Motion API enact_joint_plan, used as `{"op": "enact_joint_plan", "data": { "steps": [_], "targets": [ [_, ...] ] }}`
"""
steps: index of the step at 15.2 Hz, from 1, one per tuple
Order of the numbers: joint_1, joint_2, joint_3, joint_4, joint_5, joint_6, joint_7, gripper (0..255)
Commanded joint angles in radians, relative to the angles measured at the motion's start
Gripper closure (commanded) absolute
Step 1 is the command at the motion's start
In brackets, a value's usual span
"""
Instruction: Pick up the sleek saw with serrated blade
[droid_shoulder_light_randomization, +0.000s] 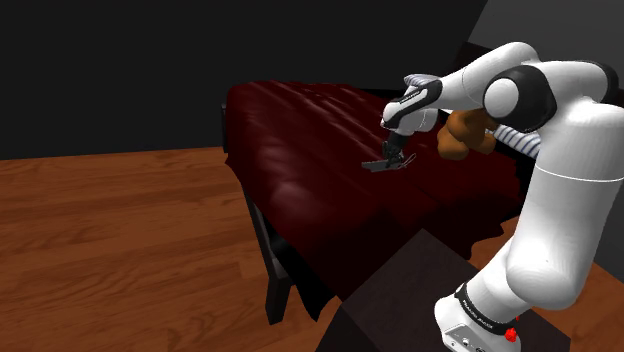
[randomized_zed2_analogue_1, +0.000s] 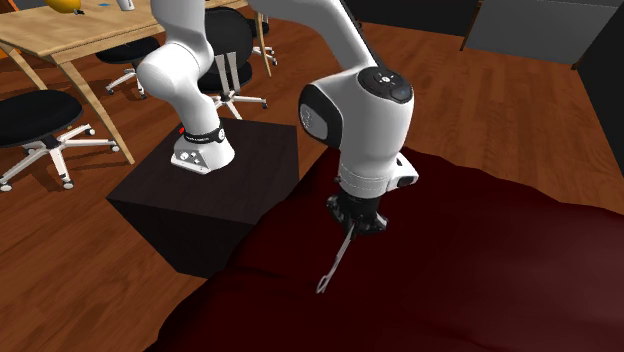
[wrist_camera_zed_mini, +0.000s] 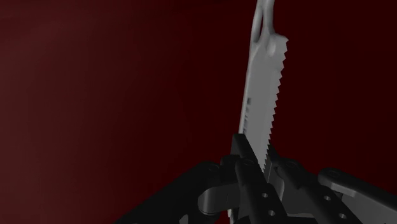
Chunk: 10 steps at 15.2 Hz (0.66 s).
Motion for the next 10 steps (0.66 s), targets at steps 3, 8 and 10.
{"op": "enact_joint_plan", "data": {
  "steps": [3, 8, 10],
  "targets": [
    [0.013, -0.038, -0.017, 0.010, -0.030, -0.043, 0.019, 255],
    [0.026, -0.081, -0.033, 0.029, -0.065, -0.097, 0.041, 255],
    [0.026, -0.083, -0.034, 0.029, -0.066, -0.099, 0.041, 255]
  ]
}}
